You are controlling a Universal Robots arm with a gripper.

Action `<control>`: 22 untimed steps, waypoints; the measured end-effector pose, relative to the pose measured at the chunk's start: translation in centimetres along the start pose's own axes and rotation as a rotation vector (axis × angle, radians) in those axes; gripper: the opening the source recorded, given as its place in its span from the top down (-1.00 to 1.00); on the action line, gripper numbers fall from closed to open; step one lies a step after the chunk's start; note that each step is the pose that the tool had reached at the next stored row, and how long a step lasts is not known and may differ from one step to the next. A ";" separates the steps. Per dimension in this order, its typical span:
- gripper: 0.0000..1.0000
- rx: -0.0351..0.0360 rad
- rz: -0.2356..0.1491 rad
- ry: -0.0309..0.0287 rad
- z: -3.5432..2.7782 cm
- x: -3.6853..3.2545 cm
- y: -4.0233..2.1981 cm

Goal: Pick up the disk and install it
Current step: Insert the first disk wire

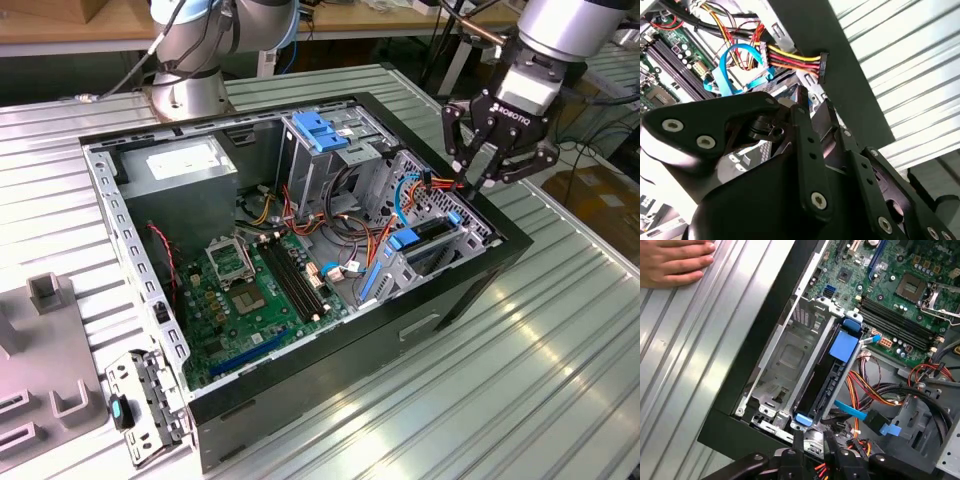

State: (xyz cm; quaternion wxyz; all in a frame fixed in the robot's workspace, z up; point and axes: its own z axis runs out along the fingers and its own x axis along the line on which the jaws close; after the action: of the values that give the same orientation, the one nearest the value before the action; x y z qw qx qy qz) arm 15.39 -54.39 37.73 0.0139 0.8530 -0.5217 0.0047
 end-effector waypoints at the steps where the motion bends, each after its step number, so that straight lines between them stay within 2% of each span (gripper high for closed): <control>1: 0.40 0.0004 -0.019 0.0004 -0.02 0.05 -1.22; 2: 0.40 0.0008 -0.036 0.0007 -0.01 -0.06 -1.78; 10: 0.40 0.0015 -0.069 0.0014 0.06 -0.43 -2.66; 22: 0.40 0.0069 -0.309 0.0060 0.66 -0.45 -2.68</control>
State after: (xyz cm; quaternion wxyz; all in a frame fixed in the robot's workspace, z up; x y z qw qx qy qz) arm 17.57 -52.78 37.01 0.0131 0.9232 -0.3841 0.0068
